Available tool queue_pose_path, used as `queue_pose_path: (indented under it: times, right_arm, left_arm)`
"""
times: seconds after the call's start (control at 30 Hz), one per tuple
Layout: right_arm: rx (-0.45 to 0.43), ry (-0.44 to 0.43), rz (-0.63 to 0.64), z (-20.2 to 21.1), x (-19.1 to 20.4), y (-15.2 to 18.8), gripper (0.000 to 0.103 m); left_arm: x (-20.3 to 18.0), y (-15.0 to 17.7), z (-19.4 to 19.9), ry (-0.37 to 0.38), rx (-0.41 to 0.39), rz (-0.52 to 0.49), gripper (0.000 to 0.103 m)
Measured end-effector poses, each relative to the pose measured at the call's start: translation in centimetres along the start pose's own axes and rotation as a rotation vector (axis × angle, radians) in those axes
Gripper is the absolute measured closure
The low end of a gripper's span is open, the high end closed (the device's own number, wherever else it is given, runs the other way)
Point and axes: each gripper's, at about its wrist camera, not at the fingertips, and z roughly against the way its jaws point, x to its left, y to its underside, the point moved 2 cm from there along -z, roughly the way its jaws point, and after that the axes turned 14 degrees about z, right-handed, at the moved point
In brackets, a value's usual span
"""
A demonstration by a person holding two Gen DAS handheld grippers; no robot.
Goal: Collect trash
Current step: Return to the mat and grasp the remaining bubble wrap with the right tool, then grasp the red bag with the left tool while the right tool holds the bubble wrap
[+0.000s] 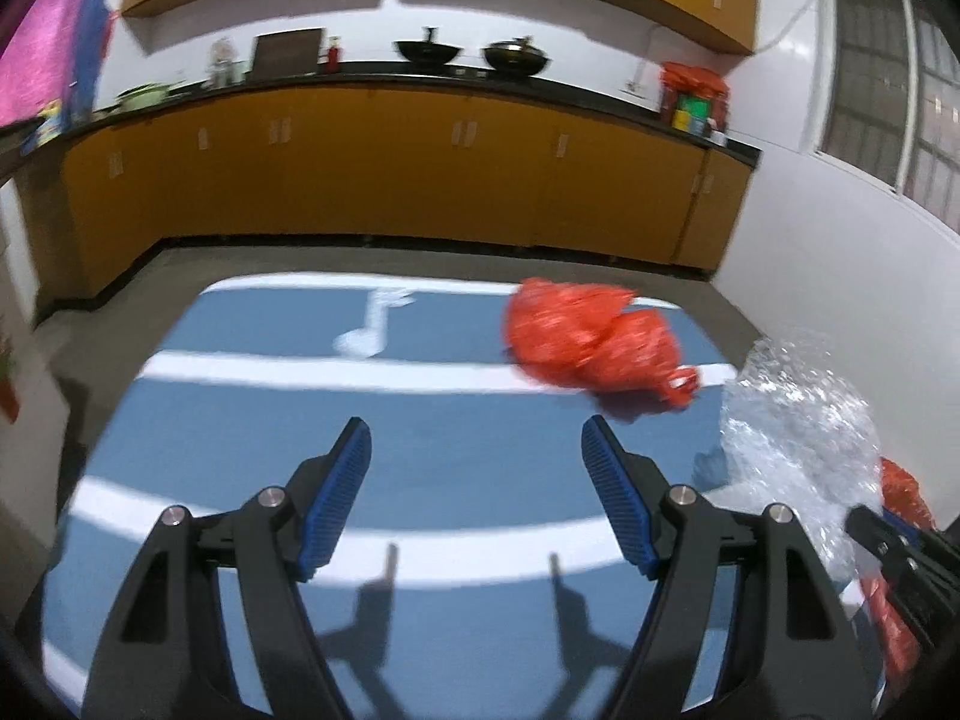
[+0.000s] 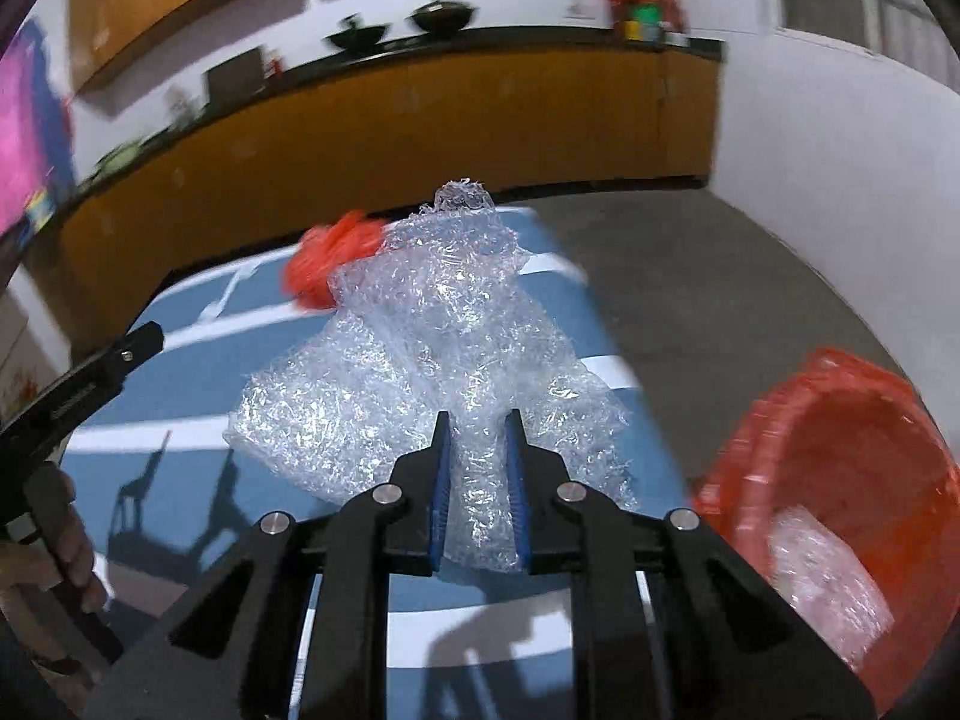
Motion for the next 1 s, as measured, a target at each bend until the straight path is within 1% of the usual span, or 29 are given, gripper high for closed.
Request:
queue_pose_path:
  times: [0.03,0.13,0.27,0.4,0.47,0.57,0.6,0.63,0.67,0.7,0.73,0.77,0.8,0.83,0.9,1.0]
  right_arm:
    - [-0.004,0.016,-0.018,0.2,-0.7,0.1,0.085]
    - [-0.009,0.030,-0.040,0.2,-1.4,0.3,0.085]
    - [-0.009,0.024,-0.067,-0.1,-2.3,0.6,0.085]
    - [-0.004,0.016,-0.078,-0.5,-2.8,0.7,0.085]
    - [-0.003,0.012,-0.082,-0.6,-2.9,0.6,0.085]
    - [-0.005,0.001,-0.092,-0.7,-3.2,0.6,0.085]
    - [-0.005,-0.001,-0.094,-0.6,-3.2,0.7,0.085]
    - [-0.006,-0.004,-0.098,-0.6,-3.3,0.7,0.085]
    - [-0.006,-0.007,-0.101,-0.7,-3.4,0.8,0.085]
    - [-0.006,-0.009,-0.104,-0.7,-3.4,0.9,0.085]
    - [-0.005,-0.013,-0.109,-0.7,-3.5,0.9,0.085]
    - [-0.006,-0.015,-0.110,-0.7,-3.5,1.0,0.085]
    - [-0.007,-0.017,-0.110,-0.5,-3.5,0.9,0.085]
    - [-0.008,-0.019,-0.111,-0.4,-3.5,0.9,0.085]
    - [-0.013,-0.025,-0.113,0.0,-3.7,0.9,0.085]
    - [-0.030,-0.032,-0.118,1.1,-3.7,0.8,0.085]
  left_arm:
    - [-1.1,-0.1,-0.6,0.010,0.001,-0.007,0.031]
    - [-4.4,-0.7,-2.8,0.058,0.016,-0.016,0.031]
    - [-8.6,-0.6,-6.2,0.075,0.038,-0.060,0.031]
    - [-11.6,-1.1,-9.9,0.065,0.082,-0.075,0.031]
    - [-12.7,-1.2,-11.6,0.047,0.100,-0.079,0.031]
    - [-13.1,-0.7,-13.4,0.024,0.132,-0.093,0.032]
    - [-13.1,-0.4,-14.1,0.021,0.155,-0.098,0.038]
    - [-13.0,-0.1,-14.5,0.022,0.170,-0.096,0.050]
    - [-12.8,0.1,-14.8,0.024,0.187,-0.089,0.054]
    - [-12.5,0.4,-15.1,0.027,0.201,-0.077,0.061]
    - [-12.3,0.3,-15.2,0.031,0.208,-0.068,0.067]
    - [-12.1,0.3,-15.1,0.035,0.207,-0.058,0.070]
    - [-12.0,0.2,-14.9,0.039,0.204,-0.058,0.076]
    - [-11.9,0.2,-14.7,0.039,0.203,-0.059,0.079]
    - [-11.7,0.3,-13.7,0.035,0.198,-0.056,0.080]
    - [-10.8,0.4,-11.4,0.028,0.186,-0.050,0.081]
